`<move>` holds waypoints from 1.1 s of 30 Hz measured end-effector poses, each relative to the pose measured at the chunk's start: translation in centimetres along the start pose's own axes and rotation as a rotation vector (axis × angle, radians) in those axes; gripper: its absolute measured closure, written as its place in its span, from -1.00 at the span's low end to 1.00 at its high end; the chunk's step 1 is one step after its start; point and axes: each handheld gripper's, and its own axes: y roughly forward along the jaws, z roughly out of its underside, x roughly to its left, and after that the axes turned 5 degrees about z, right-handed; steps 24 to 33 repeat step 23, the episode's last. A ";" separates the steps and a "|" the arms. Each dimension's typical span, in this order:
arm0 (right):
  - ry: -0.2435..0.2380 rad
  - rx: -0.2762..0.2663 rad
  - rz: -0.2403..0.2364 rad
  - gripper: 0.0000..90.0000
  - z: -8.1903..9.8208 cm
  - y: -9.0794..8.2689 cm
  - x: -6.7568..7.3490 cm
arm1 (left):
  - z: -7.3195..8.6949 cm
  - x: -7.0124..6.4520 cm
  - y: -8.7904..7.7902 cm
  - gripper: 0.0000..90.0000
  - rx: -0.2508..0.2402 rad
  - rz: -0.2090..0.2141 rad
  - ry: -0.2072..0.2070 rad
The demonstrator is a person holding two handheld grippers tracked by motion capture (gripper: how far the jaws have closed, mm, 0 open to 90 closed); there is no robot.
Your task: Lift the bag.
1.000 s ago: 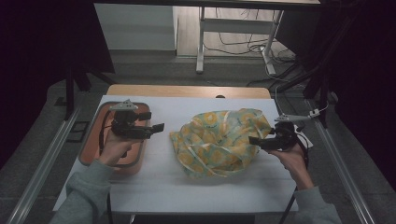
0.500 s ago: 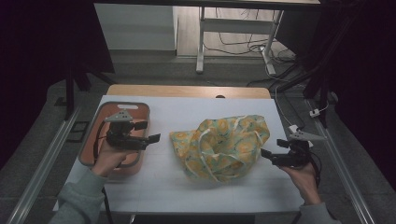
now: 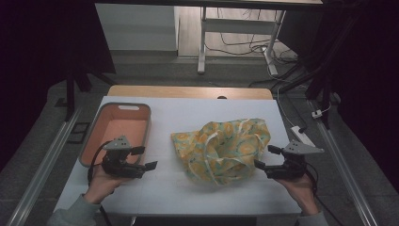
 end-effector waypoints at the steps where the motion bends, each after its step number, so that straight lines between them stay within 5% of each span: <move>1: -0.003 0.003 0.000 -0.63 0.2 0.1 0.1 | 0.3 0.0 0.0 -0.53 0.003 -0.009 -0.001; 8: -0.014 0.003 -0.012 -0.59 1.1 0.4 -0.1 | 1.4 0.2 -0.1 -0.53 -0.001 -0.023 -0.025; 33: -0.034 -0.020 -0.017 -0.56 0.7 0.4 0.3 | 1.5 0.4 0.1 -0.54 0.004 -0.023 -0.032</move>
